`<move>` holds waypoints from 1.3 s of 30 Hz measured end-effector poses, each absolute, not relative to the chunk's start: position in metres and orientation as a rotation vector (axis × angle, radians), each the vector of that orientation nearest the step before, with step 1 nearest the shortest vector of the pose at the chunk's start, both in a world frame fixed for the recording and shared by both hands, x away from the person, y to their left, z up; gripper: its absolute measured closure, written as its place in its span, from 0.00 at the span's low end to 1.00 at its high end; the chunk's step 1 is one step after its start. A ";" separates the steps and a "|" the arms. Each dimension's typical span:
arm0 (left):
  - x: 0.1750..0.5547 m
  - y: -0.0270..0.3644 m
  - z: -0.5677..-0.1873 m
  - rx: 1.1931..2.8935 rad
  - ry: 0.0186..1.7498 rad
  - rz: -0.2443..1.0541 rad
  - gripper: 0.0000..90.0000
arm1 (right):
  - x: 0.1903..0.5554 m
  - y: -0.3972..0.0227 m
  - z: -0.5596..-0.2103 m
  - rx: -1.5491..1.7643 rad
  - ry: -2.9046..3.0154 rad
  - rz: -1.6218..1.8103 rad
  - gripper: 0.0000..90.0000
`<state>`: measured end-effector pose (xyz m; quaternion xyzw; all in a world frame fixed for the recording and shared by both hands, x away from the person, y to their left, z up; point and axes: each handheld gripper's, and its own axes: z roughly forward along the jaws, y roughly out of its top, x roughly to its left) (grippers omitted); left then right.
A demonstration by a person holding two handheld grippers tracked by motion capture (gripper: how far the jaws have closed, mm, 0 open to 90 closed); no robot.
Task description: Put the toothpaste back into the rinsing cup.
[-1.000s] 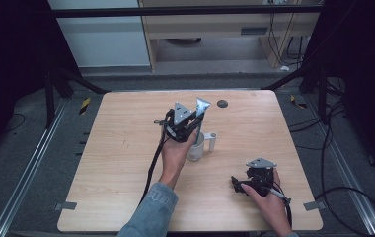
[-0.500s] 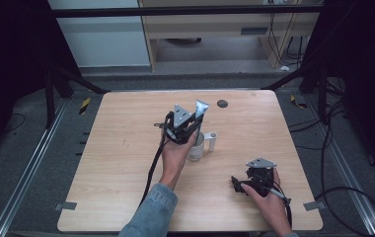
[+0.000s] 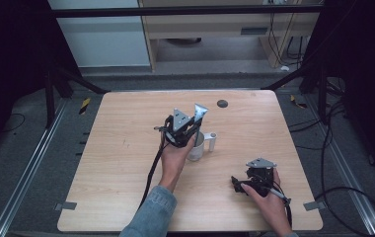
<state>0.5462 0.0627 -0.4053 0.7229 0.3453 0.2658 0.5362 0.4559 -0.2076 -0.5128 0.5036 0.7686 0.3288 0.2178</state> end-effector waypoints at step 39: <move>0.545 0.062 -0.420 1.721 0.825 0.622 0.86 | 0.456 -0.207 -0.513 1.398 2.128 0.910 0.01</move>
